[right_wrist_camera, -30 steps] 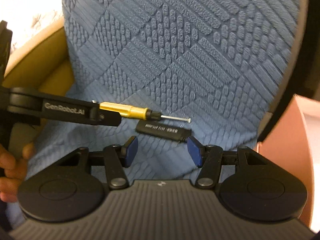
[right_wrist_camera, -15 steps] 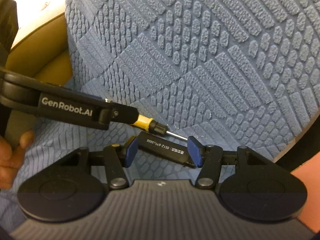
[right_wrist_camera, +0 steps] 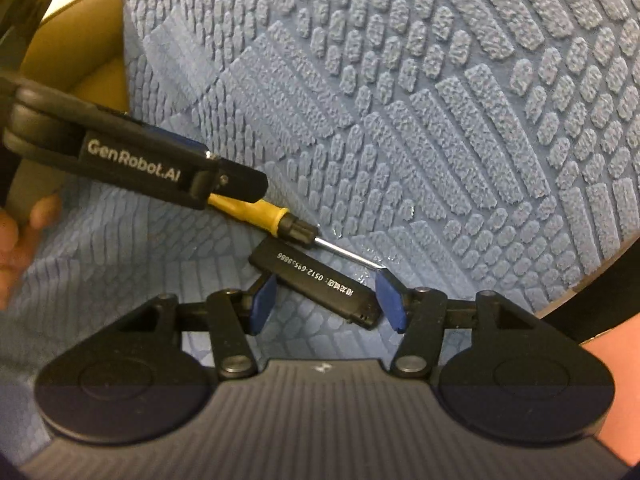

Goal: Organize rigid objects
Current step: 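Lower the left gripper onto the yellow screwdriver while the right approaches the black USB stick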

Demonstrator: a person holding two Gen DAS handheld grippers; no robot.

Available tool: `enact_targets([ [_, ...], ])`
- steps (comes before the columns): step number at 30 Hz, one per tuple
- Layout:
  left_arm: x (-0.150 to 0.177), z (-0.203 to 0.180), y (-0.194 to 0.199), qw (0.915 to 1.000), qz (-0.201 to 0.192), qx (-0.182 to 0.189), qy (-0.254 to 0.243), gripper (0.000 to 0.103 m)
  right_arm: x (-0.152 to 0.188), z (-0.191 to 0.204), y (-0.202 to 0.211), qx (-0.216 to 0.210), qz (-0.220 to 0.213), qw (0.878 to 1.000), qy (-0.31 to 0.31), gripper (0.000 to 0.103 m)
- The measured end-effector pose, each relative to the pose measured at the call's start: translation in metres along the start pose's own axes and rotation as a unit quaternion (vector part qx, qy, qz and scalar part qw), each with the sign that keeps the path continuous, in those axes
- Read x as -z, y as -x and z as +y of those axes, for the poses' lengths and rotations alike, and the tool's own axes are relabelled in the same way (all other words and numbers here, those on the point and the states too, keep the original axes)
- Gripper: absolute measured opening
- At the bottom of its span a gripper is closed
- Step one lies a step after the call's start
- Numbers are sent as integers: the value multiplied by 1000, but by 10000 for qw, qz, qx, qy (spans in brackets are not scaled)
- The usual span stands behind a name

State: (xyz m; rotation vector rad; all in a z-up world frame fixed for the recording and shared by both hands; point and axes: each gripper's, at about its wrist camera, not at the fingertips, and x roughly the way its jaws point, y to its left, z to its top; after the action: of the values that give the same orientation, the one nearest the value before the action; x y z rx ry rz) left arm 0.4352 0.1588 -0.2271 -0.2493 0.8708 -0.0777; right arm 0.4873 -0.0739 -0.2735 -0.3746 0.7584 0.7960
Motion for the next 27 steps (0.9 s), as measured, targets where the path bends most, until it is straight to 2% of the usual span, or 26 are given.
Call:
enact_targets([
  [2,0,0,-3,9997,178,-92,-120,71,0,5,-2,36,12,9999,135,59],
  [7,-2,-1,-8,9991,320,-88,-263,72,0,20,-5,89,19,9999,66,58],
  [9,2,-2,-8,9985,417,-50,-347,72,-3,22,-3,90,35,9997,211,54],
  [13,3,-10,-11,9978,451,-150,-473,72,-3,30,3,107,100,9997,185,39],
  [15,3,-17,-15,9973,469,-176,-529,72,-3,33,7,171,69,9996,208,13],
  [16,3,-16,-15,9973,477,-174,-538,72,-3,33,8,129,90,9997,163,4],
  [21,5,-12,-13,9972,488,-137,-554,72,-4,34,10,48,126,9999,14,4],
  [27,11,-14,-17,9977,542,-13,-411,72,-5,12,19,-253,22,9990,-360,5],
])
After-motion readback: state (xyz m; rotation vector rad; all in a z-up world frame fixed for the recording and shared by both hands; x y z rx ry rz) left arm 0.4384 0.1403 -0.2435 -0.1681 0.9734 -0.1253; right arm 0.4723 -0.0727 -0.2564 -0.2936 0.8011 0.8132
